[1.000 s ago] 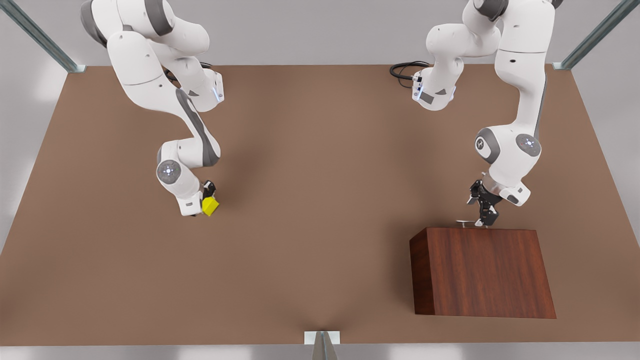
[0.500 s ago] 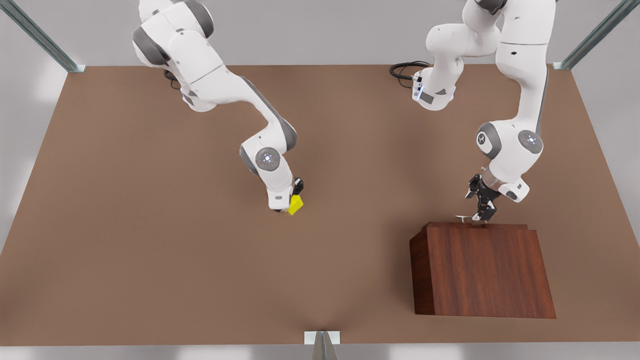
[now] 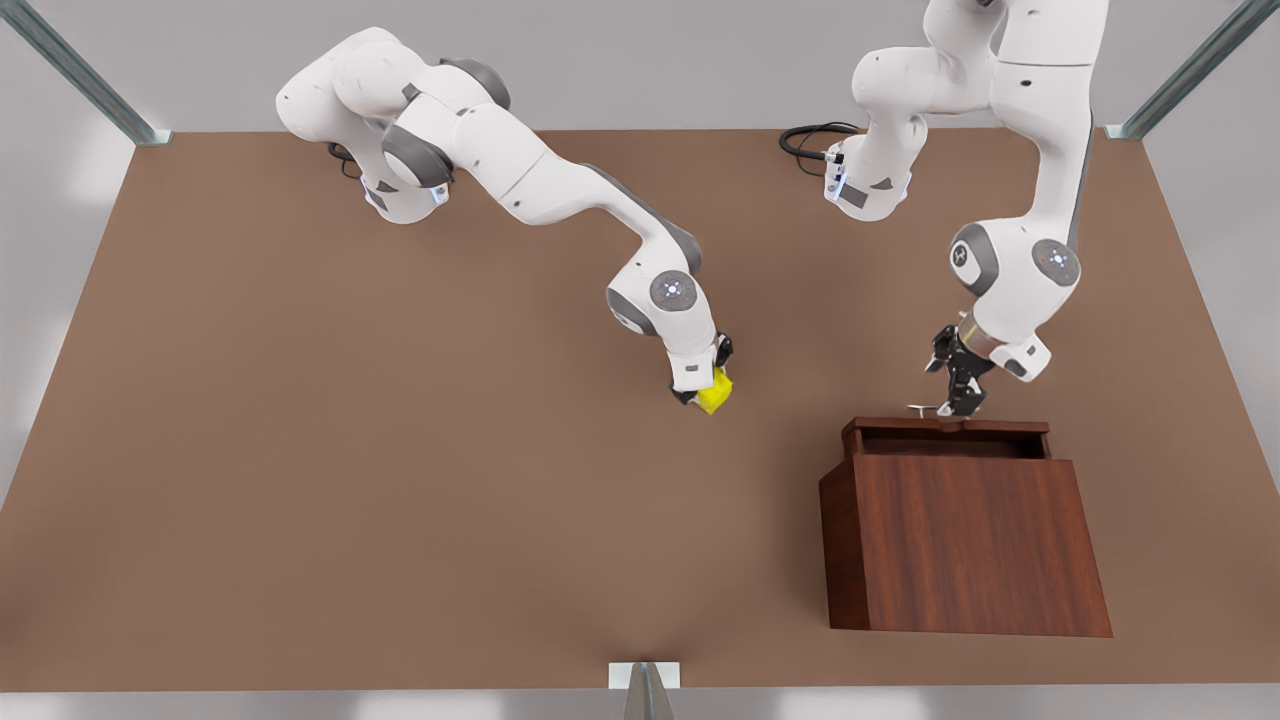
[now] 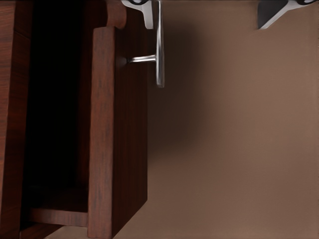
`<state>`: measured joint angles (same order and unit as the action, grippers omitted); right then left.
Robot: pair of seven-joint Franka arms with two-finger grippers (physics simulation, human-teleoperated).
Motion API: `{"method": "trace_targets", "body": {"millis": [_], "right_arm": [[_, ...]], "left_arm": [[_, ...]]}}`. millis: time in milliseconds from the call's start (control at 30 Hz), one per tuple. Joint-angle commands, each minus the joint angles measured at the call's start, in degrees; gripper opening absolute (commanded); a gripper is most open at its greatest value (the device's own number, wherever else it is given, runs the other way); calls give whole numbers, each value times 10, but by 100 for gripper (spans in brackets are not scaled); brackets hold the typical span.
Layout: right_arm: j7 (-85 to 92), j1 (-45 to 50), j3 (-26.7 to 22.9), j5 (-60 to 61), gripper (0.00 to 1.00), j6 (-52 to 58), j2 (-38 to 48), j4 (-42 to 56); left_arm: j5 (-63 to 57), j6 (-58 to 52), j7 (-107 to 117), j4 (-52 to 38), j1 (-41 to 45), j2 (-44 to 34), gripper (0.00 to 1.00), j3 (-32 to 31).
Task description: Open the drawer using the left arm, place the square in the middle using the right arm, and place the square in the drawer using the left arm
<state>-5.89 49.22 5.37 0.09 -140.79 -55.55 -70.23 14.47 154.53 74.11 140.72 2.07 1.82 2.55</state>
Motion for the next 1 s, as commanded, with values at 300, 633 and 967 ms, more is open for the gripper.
{"method": "trace_targets", "body": {"millis": [300,633,967], "right_arm": [[8,-174,-31,3,100,228,403,-242],[256,-619,-45,-25,100,419,435,-175],[255,-621,-45,-22,100,416,432,-151]], "left_arm": [[-1,-5,-1,38,0,-30,100,3],[-2,-12,-5,87,2,-71,100,4],[-63,-381,-279,-251,129,-89,100,25]]}}
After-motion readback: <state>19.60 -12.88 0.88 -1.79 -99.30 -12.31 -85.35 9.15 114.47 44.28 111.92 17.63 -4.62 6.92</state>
